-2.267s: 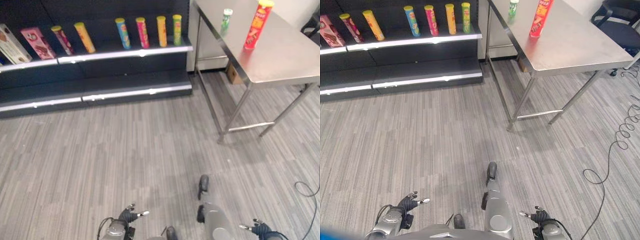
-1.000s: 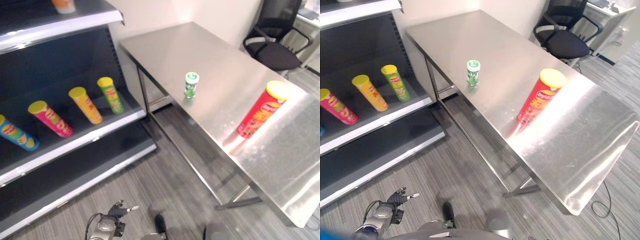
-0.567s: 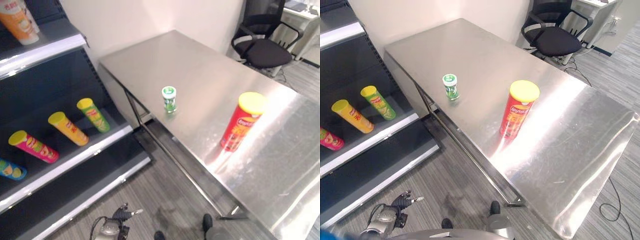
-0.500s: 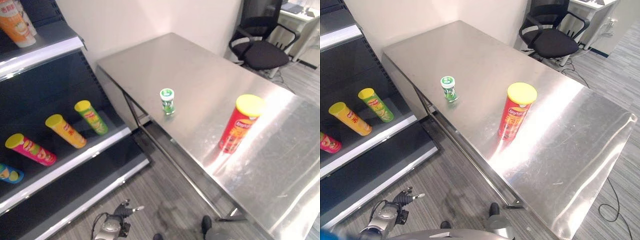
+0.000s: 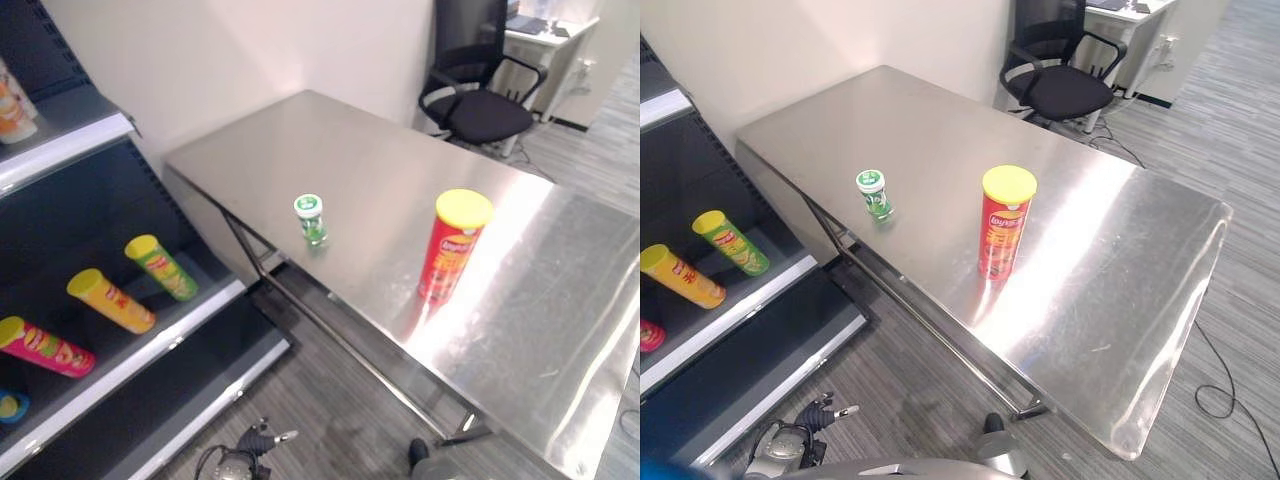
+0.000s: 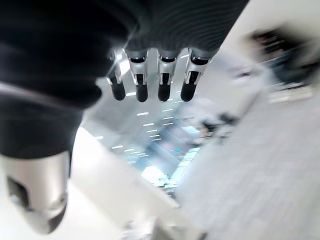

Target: Put the goods on the table back onto the shelves and tidy them up.

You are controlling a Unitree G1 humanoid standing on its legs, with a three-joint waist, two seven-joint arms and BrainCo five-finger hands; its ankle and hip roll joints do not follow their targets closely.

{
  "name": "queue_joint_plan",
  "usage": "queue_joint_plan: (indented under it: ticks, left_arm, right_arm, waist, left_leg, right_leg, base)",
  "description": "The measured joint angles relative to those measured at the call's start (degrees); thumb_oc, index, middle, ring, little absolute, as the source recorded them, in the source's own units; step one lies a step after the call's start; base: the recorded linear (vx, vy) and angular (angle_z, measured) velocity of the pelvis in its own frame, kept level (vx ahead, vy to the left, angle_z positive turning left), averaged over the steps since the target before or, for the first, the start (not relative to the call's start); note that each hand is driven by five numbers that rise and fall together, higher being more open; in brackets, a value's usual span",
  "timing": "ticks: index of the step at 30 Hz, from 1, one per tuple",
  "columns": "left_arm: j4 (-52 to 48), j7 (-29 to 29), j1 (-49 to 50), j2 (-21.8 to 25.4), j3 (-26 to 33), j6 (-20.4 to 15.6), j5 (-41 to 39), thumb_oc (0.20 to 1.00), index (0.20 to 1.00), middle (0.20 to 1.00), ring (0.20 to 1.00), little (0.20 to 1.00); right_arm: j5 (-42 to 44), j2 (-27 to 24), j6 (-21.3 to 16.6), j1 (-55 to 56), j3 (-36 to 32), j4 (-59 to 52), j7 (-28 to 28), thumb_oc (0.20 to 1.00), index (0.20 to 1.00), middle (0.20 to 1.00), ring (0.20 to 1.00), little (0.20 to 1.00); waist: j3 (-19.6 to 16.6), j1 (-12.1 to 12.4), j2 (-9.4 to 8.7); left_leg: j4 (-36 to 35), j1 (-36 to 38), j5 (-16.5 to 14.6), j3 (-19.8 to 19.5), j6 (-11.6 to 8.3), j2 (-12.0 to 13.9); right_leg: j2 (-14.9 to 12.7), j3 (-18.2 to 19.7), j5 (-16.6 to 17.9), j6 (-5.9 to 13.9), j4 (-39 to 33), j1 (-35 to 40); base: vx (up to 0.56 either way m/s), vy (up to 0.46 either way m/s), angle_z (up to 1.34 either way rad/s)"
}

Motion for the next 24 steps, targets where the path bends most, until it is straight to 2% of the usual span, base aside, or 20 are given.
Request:
queue_joint_plan:
  ticks: [1, 3, 5, 8, 10, 13, 19, 24]
  left_arm:
    - [-1.22, -0.41, 1.20, -0.05, 0.16, -0.01, -0.02, 1.000, 1.000, 1.000, 1.000, 1.000]
    - [-1.42, -0.95, 2.02, -0.12, -0.22, -0.18, -0.02, 1.000, 1.000, 1.000, 1.000, 1.000]
    - [-1.55, -1.58, 2.46, -0.02, -0.25, -0.29, -0.02, 1.000, 1.000, 1.000, 1.000, 1.000]
    - [-1.96, -2.57, 2.93, 0.39, -1.20, -0.33, -0.02, 1.000, 1.000, 1.000, 1.000, 1.000]
    - [-2.08, -2.88, 2.81, 0.48, -1.18, -0.38, -0.09, 1.000, 1.000, 1.000, 1.000, 1.000]
    - [-2.05, -3.49, 2.58, 0.79, -1.34, -0.37, -0.09, 1.000, 1.000, 1.000, 1.000, 1.000]
    - [-1.98, -4.49, 3.30, 0.99, -0.82, -0.43, -0.14, 1.000, 1.000, 1.000, 1.000, 1.000]
    - [-1.96, -4.67, 3.63, 0.94, -0.19, -0.49, -0.14, 1.000, 1.000, 1.000, 1.000, 1.000]
  right_arm:
    - [-0.05, -0.80, -0.09, -2.19, 0.99, -4.05, 1.14, 1.000, 1.000, 1.000, 1.000, 1.000]
    - [-0.57, -3.00, -2.90, -3.96, 4.31, -6.31, 3.49, 1.000, 1.000, 1.000, 1.000, 1.000]
    - [-0.70, -6.35, -2.93, -4.93, 10.01, -7.59, 7.93, 1.000, 1.000, 1.000, 1.000, 1.000]
    - [-0.56, -9.84, -2.75, -8.32, 19.67, -5.64, 13.27, 1.000, 1.000, 1.000, 1.000, 1.000]
    - [-0.41, -9.73, -2.49, -9.42, 23.39, -5.39, 16.37, 1.000, 1.000, 1.000, 1.000, 1.000]
    - [0.03, -10.14, -1.93, -11.79, 29.17, -5.44, 20.89, 1.000, 1.000, 1.000, 1.000, 1.000]
    - [2.04, -10.24, -1.86, -13.84, 30.80, -6.91, 25.71, 1.000, 1.000, 1.000, 1.000, 1.000]
    - [4.49, -10.21, -1.75, -14.11, 30.75, -9.63, 27.90, 1.000, 1.000, 1.000, 1.000, 1.000]
  waist:
    - [-0.04, 0.08, 0.13]
    - [-0.06, 0.88, 0.04]
    - [0.00, 3.07, -0.23]
    - [-0.03, 3.45, -0.34]
    - [0.24, 4.81, -0.68]
    - [0.66, 5.54, -1.03]
    - [1.78, 6.00, -0.95]
    - [2.55, 6.03, -0.07]
  left_leg:
    - [0.01, 0.03, 0.00, 0.08, -0.01, 0.00]
    - [0.01, 0.02, 0.05, -0.23, 0.05, -0.05]
    - [0.02, -0.25, 0.36, -0.83, 0.15, -0.14]
    - [0.04, -0.16, 0.40, -1.31, 0.16, -0.14]
    - [0.21, -0.22, 0.59, -1.55, 0.07, -0.14]
    - [0.05, -0.15, 0.63, -2.36, 0.08, -0.12]
    - [0.04, 0.06, 0.69, -3.35, 0.13, -0.22]
    - [0.03, -0.17, 0.88, -4.43, 0.00, -0.20]
  right_leg:
    - [0.00, -0.06, 0.02, -0.02, 0.01, -0.07]
    - [-0.04, -0.23, 0.05, -0.07, -0.10, 0.05]
    - [-0.17, -0.85, 0.14, -0.17, 0.10, 0.18]
    - [-0.20, -1.41, 0.23, -0.14, 0.12, 0.40]
    - [-0.19, -1.71, 0.22, -0.14, 0.12, 0.45]
    - [-0.27, -2.63, 0.05, 0.05, -0.08, 1.17]
    - [-0.46, -3.68, -0.16, 0.18, -0.13, 2.05]
    - [-0.47, -4.76, -0.38, 0.05, -0.11, 2.41]
  base:
    - [0.00, -0.010, 0.03]
    - [0.00, -0.018, 0.07]
    - [-0.01, -0.033, 0.14]
    - [0.00, -0.025, 0.11]
    - [0.00, -0.032, 0.07]
    - [0.00, -0.028, 0.12]
    - [0.02, -0.032, 0.10]
    - [0.01, -0.021, 0.11]
